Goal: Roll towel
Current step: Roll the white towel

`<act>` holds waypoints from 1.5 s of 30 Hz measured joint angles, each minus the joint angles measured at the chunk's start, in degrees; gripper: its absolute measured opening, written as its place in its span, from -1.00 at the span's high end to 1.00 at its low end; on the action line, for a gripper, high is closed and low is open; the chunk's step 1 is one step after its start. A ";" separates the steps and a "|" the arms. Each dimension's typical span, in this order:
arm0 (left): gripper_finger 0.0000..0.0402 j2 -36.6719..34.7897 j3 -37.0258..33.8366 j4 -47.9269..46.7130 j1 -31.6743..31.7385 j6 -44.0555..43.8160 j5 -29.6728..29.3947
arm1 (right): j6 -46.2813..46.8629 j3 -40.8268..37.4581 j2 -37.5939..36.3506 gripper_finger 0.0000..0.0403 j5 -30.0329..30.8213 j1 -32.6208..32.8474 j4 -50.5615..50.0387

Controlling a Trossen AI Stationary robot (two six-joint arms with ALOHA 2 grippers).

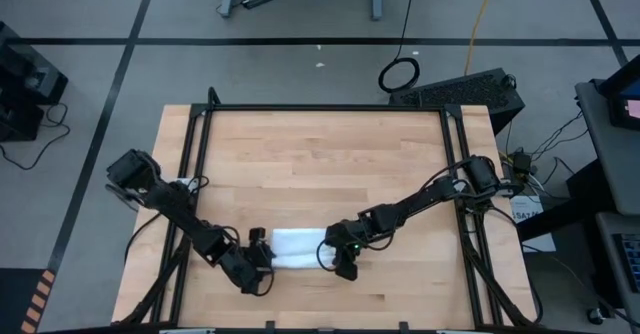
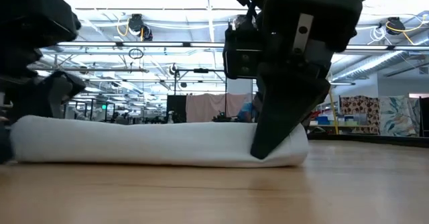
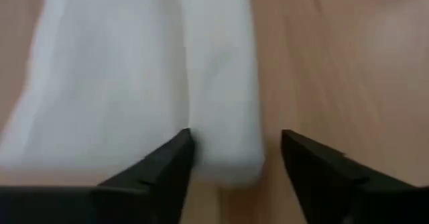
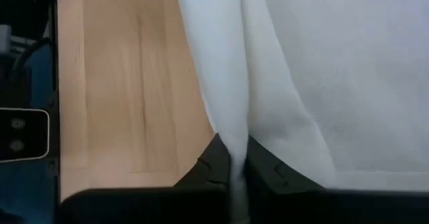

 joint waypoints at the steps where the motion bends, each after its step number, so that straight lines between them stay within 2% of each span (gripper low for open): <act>1: -0.20 -1.49 0.38 -3.06 0.00 0.14 0.13 | 0.84 -0.02 0.09 0.98 -0.02 0.02 -0.06; 5: -0.36 -9.57 2.77 -16.83 -0.40 0.06 -0.82 | 3.32 0.00 0.36 0.98 -0.24 0.02 0.03; 7: -0.38 -13.78 3.25 -21.01 -1.68 0.09 -3.84 | 3.78 0.00 0.37 0.98 -0.20 0.02 0.03; 11: -0.38 -18.41 3.00 -12.39 -5.67 5.26 -12.26 | 5.90 -0.04 0.39 0.98 -0.30 -0.20 0.14; 14: -0.38 -15.87 2.45 -4.25 -7.84 12.68 -14.30 | 7.30 -0.07 0.42 0.98 -0.46 -0.49 0.18; 18: -0.38 -8.02 2.42 3.67 -8.24 18.02 -16.50 | 8.92 -0.09 0.47 0.98 -0.79 -1.28 0.20; 24: -0.38 2.42 2.42 8.64 -6.39 18.02 -21.76 | 11.09 -0.11 0.52 0.98 -2.14 -2.90 0.20; 30: -0.35 5.99 2.42 8.59 -3.29 16.30 -21.78 | 12.67 -0.11 0.55 0.98 -3.73 -3.92 0.20; 35: -0.06 6.05 2.45 8.34 0.09 13.54 -19.19 | 14.89 -0.11 0.59 0.98 -5.35 -4.09 0.19; 42: 0.58 6.01 2.47 8.31 3.88 14.22 -10.81 | 15.26 -0.13 0.59 0.96 -6.97 -4.11 0.16; 45: 0.87 5.30 2.49 8.30 4.64 13.87 -8.15 | 12.47 -0.13 0.59 0.92 -7.12 -4.09 0.18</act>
